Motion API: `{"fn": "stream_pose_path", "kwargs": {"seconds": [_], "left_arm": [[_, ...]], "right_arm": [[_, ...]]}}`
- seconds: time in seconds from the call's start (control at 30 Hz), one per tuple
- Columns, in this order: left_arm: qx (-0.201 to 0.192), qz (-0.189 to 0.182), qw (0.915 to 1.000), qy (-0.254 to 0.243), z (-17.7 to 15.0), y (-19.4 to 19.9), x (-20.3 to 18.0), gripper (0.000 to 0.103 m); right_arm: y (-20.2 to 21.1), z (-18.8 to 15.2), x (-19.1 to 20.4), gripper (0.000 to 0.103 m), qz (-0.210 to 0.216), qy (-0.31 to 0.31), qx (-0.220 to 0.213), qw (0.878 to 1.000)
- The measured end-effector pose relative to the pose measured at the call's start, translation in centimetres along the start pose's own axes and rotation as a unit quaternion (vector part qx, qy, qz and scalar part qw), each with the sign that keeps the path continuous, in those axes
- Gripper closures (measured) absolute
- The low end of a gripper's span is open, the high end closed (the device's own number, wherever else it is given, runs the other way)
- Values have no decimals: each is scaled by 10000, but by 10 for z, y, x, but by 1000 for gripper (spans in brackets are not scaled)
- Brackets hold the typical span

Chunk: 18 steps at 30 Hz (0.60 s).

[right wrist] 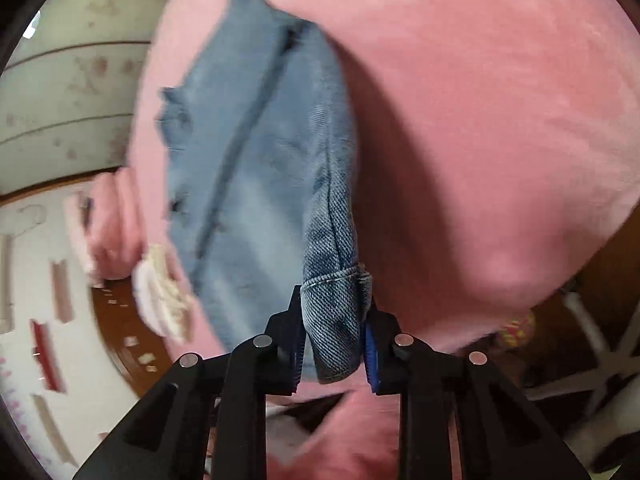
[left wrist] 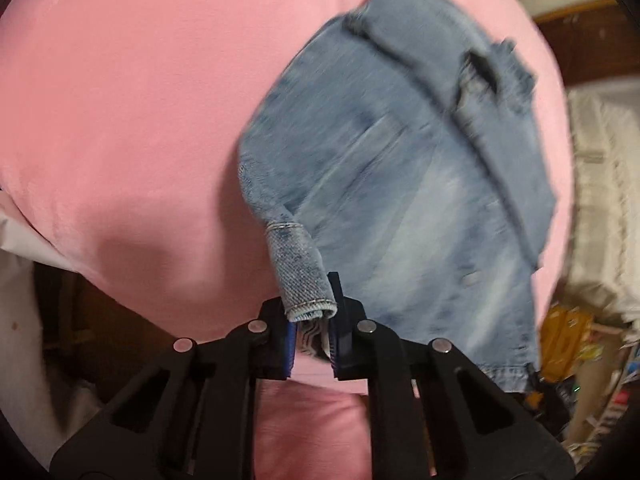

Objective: Fold large clothes
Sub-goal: 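Lift the hem and fold it up onto the collar with both tools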

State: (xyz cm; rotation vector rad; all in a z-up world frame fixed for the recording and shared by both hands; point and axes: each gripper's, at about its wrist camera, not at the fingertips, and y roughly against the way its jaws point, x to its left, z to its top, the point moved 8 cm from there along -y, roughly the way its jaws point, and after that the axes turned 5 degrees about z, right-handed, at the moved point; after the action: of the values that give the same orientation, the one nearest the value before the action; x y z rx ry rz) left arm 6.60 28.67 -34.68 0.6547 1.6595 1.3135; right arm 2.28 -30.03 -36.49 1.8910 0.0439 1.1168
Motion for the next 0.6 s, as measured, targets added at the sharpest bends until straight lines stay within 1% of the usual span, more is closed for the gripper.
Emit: {"fn": "stream_pose_path", "kwargs": {"seconds": [0.07, 0.13, 0.2, 0.3, 0.37, 0.4, 0.43, 0.47, 0.53, 0.6], "left_arm": [[-30, -107, 9999, 15, 5, 14, -17, 94], [-141, -264, 9995, -31, -5, 22, -44, 94], [-320, -524, 9981, -48, 3, 38, -71, 95], [-657, -687, 9954, -153, 24, 69, -112, 95], [-846, -835, 9927, -212, 37, 87, -129, 96], [-940, -912, 9912, -210, 45, 105, -131, 96], [-1018, -986, 9897, -201, 56, 119, -138, 96], [-1071, -1038, 9886, -188, 65, 129, -144, 96], [-1193, -1176, 9857, -186, 89, 145, -155, 96], [-1251, -1230, 9844, -167, 114, 153, -169, 96]], "right_arm": [[2, 0, 30, 81, 423, -24, -126, 9990], [6, 2, 56, 81, 808, 6, -265, 9964], [10, 6, 85, 82, 1187, 99, -368, 9922], [17, 15, 127, 83, 1543, 333, -510, 9862], [26, 26, 153, 86, 1815, 415, -685, 9801], [32, 33, 164, 87, 1946, 428, -777, 9769], [37, 41, 176, 87, 2057, 457, -876, 9736], [49, 53, 187, 91, 2158, 512, -996, 9700], [72, 76, 205, 95, 2277, 639, -1237, 9637], [83, 102, 221, 96, 2112, 808, -1356, 9646]]}}
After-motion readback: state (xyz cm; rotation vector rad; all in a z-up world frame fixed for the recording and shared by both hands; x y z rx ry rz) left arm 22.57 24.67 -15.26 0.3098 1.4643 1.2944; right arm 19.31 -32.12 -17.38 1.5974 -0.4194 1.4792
